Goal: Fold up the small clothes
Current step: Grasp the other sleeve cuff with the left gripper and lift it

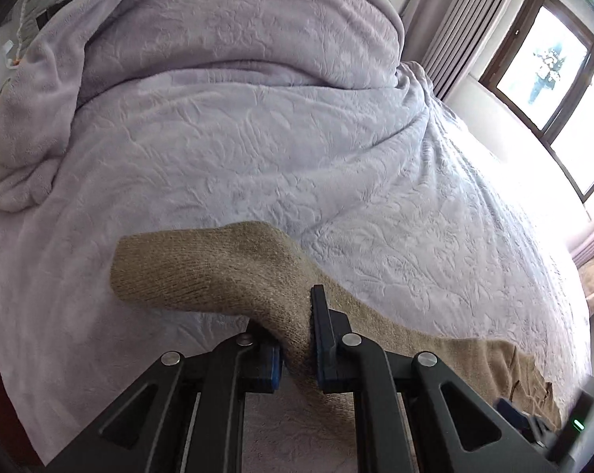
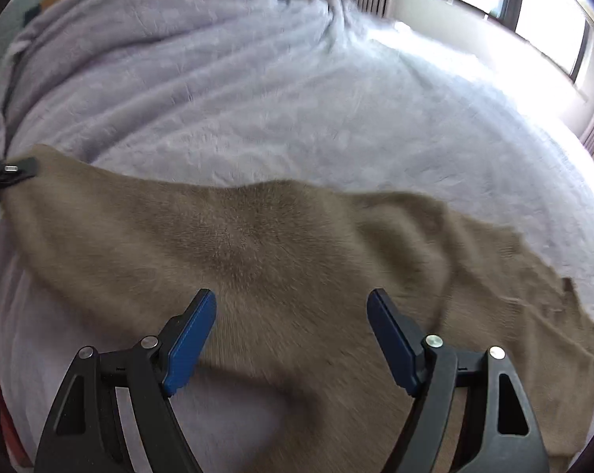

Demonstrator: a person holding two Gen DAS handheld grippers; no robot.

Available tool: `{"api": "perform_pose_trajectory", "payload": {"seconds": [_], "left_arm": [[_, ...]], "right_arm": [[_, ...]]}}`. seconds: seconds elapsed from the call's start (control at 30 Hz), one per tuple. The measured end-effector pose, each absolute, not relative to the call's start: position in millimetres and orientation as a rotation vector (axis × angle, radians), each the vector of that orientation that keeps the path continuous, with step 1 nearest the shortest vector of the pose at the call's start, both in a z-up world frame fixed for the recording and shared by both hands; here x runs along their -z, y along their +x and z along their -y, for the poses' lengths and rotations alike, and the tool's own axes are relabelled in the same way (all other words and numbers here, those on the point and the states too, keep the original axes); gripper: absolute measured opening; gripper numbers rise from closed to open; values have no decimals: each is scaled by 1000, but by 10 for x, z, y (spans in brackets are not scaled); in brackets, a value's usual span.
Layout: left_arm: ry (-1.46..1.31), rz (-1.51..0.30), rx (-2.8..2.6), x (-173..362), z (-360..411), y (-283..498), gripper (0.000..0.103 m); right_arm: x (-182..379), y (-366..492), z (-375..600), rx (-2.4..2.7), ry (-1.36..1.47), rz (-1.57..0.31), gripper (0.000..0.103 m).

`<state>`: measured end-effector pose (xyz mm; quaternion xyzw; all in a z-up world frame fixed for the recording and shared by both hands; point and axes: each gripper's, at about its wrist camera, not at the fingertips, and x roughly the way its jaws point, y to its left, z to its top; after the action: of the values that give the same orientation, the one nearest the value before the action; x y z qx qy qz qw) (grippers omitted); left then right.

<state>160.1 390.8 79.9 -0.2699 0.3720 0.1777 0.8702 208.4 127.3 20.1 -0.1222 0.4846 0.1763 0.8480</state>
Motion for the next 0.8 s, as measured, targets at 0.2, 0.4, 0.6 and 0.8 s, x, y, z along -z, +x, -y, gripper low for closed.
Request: {"api": "perform_pose_trajectory", "payload": {"seconds": [0.2, 0.4, 0.6, 0.8], "left_arm": [[-509, -771, -385, -828, -3861, 1552, 13], [-523, -775, -408, -771, -3861, 1619, 13], [-437, -739, -392, -1063, -3574, 1624, 11], [-342, -750, -281, -1288, -2928, 1774, 10]], "right_arm": [[54, 2510, -1438, -406, -237, -1070, 84], [-125, 2384, -1087, -329, -135, -991, 84], [-59, 2477, -1158, -301, -201, -1065, 82], [-566, 1950, -581, -299, -186, -907, 80]]}}
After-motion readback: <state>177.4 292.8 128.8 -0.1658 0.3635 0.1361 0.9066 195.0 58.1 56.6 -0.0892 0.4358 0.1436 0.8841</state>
